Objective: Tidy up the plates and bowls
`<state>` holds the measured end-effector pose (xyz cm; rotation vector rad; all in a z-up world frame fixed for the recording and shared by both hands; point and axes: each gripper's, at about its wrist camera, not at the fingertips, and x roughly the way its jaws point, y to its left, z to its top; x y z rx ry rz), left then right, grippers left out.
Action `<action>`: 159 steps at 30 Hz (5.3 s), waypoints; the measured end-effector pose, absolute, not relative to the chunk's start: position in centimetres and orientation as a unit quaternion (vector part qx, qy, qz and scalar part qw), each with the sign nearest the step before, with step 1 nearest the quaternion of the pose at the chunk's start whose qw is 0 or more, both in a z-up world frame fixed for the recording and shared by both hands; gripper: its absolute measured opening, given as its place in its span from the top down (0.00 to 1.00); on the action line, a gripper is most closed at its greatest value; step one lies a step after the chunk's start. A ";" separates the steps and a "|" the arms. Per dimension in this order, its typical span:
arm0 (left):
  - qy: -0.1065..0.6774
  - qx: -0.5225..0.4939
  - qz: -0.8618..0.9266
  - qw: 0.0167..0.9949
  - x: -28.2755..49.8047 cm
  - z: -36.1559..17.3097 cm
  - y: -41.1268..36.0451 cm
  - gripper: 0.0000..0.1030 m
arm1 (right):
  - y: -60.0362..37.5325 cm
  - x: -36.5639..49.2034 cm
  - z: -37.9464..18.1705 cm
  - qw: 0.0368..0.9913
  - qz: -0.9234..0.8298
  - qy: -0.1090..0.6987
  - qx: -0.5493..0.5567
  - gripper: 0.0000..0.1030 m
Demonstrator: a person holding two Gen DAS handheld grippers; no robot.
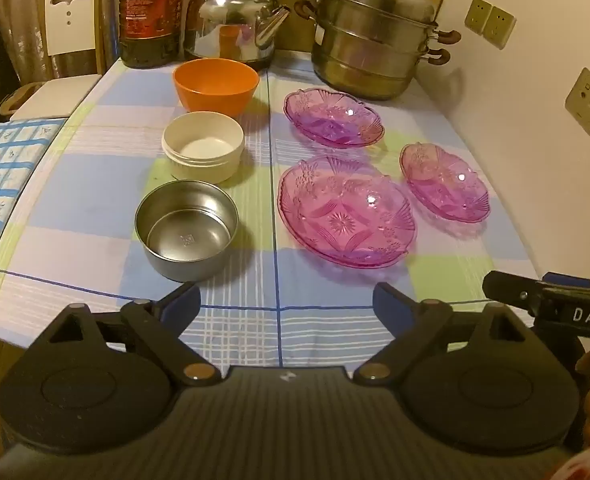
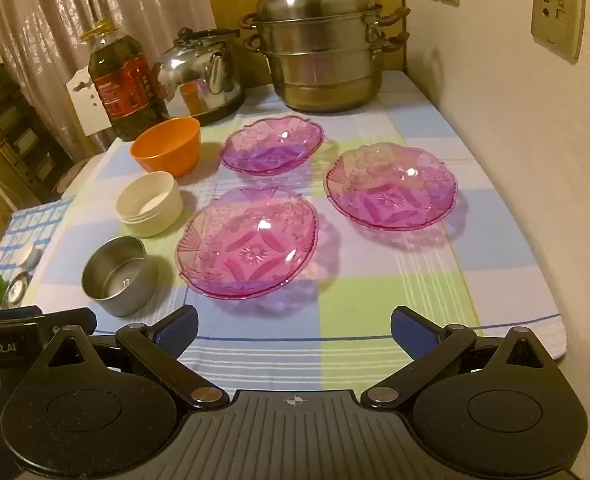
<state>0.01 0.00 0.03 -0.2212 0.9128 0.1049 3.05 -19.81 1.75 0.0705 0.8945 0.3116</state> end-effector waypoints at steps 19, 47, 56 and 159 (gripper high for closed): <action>0.423 -0.092 0.053 0.900 -0.6 0.4 -0.7 0.11 | -20.1 2.3 1.6 0.895 0.132 0.426 0.015 0.01; 0.424 -0.094 0.045 0.899 -0.7 0.8 -1.3 0.12 | -20.5 2.3 1.7 0.895 0.129 0.426 0.014 0.01; 0.425 -0.095 0.044 0.899 -0.7 0.6 -1.5 0.12 | -20.5 2.3 1.7 0.895 0.129 0.426 0.014 0.01; 0.425 -0.260 0.089 0.862 13.5 -11.7 2.1 0.80 | -19.9 18.1 -9.2 0.860 0.104 0.475 0.153 0.79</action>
